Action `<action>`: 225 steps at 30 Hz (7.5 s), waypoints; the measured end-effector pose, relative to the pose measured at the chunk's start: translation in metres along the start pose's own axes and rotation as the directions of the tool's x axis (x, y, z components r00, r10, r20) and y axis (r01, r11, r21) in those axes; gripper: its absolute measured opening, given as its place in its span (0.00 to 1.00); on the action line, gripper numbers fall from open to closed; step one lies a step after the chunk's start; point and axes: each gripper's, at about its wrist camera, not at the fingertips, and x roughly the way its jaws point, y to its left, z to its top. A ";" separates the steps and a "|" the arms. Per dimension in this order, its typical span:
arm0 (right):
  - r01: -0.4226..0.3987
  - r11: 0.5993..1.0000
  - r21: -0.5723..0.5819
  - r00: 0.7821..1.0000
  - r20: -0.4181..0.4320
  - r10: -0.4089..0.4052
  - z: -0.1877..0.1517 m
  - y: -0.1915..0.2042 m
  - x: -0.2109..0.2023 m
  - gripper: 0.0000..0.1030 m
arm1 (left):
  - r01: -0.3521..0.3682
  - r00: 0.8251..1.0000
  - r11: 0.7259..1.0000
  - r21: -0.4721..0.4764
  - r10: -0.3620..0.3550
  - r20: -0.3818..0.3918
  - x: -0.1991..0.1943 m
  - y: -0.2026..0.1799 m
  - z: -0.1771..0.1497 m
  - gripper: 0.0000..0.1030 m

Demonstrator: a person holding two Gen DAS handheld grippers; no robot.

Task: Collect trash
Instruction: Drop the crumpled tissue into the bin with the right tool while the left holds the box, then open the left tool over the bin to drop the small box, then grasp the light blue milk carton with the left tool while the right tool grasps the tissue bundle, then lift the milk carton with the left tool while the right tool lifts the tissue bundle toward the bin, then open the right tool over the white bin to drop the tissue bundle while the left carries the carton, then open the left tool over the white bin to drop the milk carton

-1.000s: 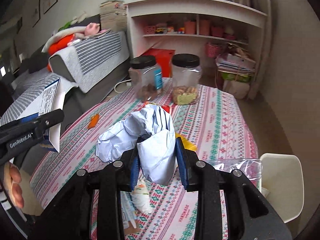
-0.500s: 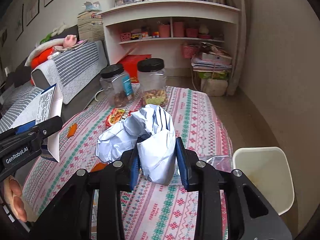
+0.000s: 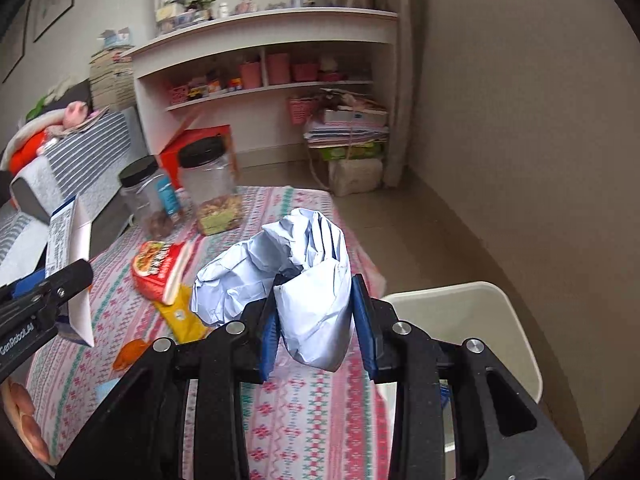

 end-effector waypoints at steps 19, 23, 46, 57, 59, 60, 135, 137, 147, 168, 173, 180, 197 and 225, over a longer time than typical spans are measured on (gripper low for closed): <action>0.330 0.909 0.256 0.941 -0.013 -0.338 -0.002 -0.137 -0.018 0.71 | 0.203 0.976 0.969 0.137 -0.191 -0.101 0.039 -0.130 -0.017 0.54; 0.350 0.886 0.305 0.932 -0.021 -0.361 -0.006 -0.162 -0.024 0.73 | 0.249 0.963 0.954 0.166 -0.225 -0.148 0.050 -0.163 -0.027 0.54; 0.413 0.879 0.238 0.901 0.035 -0.433 -0.010 -0.142 -0.034 0.93 | 0.121 0.991 0.980 0.157 -0.110 -0.079 0.036 -0.166 -0.023 0.78; 0.340 0.934 0.112 0.938 0.032 -0.345 -0.012 -0.078 -0.020 0.93 | -0.060 0.993 0.996 0.067 0.067 -0.101 0.033 -0.096 -0.028 0.85; 0.308 0.948 0.086 0.950 0.020 -0.311 -0.013 -0.063 -0.016 0.93 | -0.095 0.989 0.994 0.050 0.100 -0.112 0.033 -0.080 -0.031 0.86; 0.296 0.952 0.075 0.954 0.015 -0.298 -0.013 -0.057 -0.014 0.93 | -0.109 0.986 0.993 0.042 0.113 -0.118 0.034 -0.074 -0.032 0.86; -0.356 0.920 -0.167 0.925 -0.202 0.321 -0.026 0.179 0.016 0.34 | -0.170 0.976 0.949 -0.266 0.124 -0.179 -0.027 0.179 -0.034 0.52; -0.359 0.920 -0.158 0.926 -0.183 0.330 -0.022 0.176 0.014 0.34 | -0.152 0.983 0.955 -0.256 0.120 -0.136 -0.032 0.171 -0.029 0.52; -0.351 0.930 -0.111 0.933 -0.125 0.337 -0.010 0.149 0.006 0.34 | -0.121 0.992 0.968 -0.221 0.110 -0.063 -0.038 0.146 -0.017 0.52; -0.219 0.974 -0.063 0.974 -0.065 0.215 -0.003 0.074 0.006 0.34 | -0.027 0.999 0.994 -0.102 0.024 -0.028 -0.018 0.063 -0.005 0.52; -0.170 0.985 -0.035 0.984 -0.051 0.168 0.000 0.048 0.006 0.35 | 0.011 1.000 0.997 -0.078 -0.013 -0.027 -0.011 0.038 -0.003 0.52; -0.091 0.996 0.017 0.995 -0.045 0.091 0.003 0.005 0.007 0.35 | 0.054 0.998 0.997 -0.049 -0.056 -0.036 0.002 0.007 -0.002 0.52; 0.194 0.957 0.216 0.981 -0.066 -0.184 0.003 -0.125 -0.001 0.60 | 0.217 0.972 0.976 0.010 -0.216 -0.089 0.030 -0.094 -0.001 0.52; 0.296 0.898 0.324 0.947 0.020 -0.320 0.000 -0.181 -0.045 0.93 | 0.251 0.957 0.965 0.078 -0.235 -0.172 0.044 -0.190 -0.008 0.67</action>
